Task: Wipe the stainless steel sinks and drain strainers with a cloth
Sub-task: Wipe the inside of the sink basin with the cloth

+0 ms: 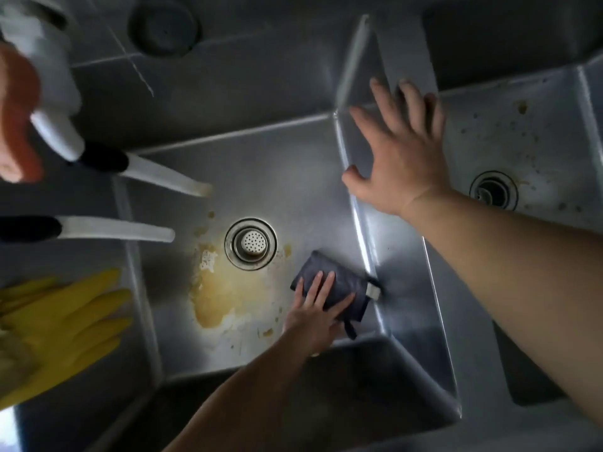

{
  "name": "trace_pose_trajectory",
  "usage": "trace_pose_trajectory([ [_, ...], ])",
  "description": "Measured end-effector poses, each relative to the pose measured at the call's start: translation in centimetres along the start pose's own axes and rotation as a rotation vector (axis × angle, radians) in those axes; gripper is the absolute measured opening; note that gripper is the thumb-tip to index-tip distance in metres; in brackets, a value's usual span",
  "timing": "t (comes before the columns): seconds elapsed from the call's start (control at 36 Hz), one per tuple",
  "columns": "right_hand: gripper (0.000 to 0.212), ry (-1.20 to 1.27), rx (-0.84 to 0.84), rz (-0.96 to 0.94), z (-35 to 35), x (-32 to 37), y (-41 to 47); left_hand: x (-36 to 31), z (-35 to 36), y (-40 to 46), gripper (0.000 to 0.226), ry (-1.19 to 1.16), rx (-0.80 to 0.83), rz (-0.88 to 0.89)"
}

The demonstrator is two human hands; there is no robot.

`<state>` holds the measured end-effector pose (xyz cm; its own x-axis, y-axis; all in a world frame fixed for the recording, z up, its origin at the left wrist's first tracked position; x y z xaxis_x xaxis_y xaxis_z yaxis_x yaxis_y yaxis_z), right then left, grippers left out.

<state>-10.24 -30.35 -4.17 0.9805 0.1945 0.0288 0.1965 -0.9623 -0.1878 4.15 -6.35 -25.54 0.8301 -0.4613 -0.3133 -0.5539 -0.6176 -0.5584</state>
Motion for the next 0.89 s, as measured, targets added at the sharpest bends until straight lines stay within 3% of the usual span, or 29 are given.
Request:
trace_pose_trajectory([
  [0.11, 0.081, -0.023, 0.004, -0.022, 0.2, 0.1, -0.1, -0.6, 1.8, -3.9, 0.062, -0.009, 0.085, 0.031],
  [0.31, 0.082, 0.073, 0.020, -0.061, 0.0, 0.2, -2.3, 0.0, -0.2, -6.4, 0.046, -0.324, 0.476, 0.036],
  [0.39, 0.078, 0.071, 0.024, -0.084, 0.9, 1.4, -7.0, 0.3, -3.3, -8.2, 0.044, -0.540, 0.443, 0.031],
  [0.5, 0.064, 0.124, 0.040, -0.158, 3.1, 5.1, -15.5, 2.3, -5.6, -11.6, 0.048, -0.809, 0.239, -0.244],
  [0.58, 0.059, 0.235, 0.232, -0.113, 5.8, 8.2, -20.1, 4.3, -6.6, -15.0, 0.046, -0.883, 0.100, -0.420],
  [0.67, 0.067, 0.346, 0.641, 0.144, 8.6, 10.1, -22.3, 5.8, -7.3, -18.7, 0.048, -0.865, 0.077, -0.522],
  [0.72, 0.071, 0.460, 0.796, 0.315, 9.8, 10.8, -23.1, 6.2, -7.6, -20.9, 0.050, -0.802, 0.127, -0.578],
  [0.81, 0.069, 0.521, 0.875, 0.404, 10.1, 11.5, -23.6, 5.4, -7.9, -23.8, 0.054, -0.619, 0.184, -0.608],
  [0.89, 0.068, 0.530, 0.877, 0.396, 8.9, 12.6, -23.3, 3.9, -8.4, -26.0, 0.057, -0.484, 0.114, -0.667],
])
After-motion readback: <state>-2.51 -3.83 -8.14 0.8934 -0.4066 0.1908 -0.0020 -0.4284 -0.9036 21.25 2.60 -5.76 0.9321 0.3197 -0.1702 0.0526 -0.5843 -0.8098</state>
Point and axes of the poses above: each hand's wrist, its own y-axis towards the middle knuckle, its own z-axis out of the palm, x = y × z, the point moved 2 cm from there along y, towards the middle knuckle, and after that the axes turned 3 degrees about x, right-handed, at the moved point
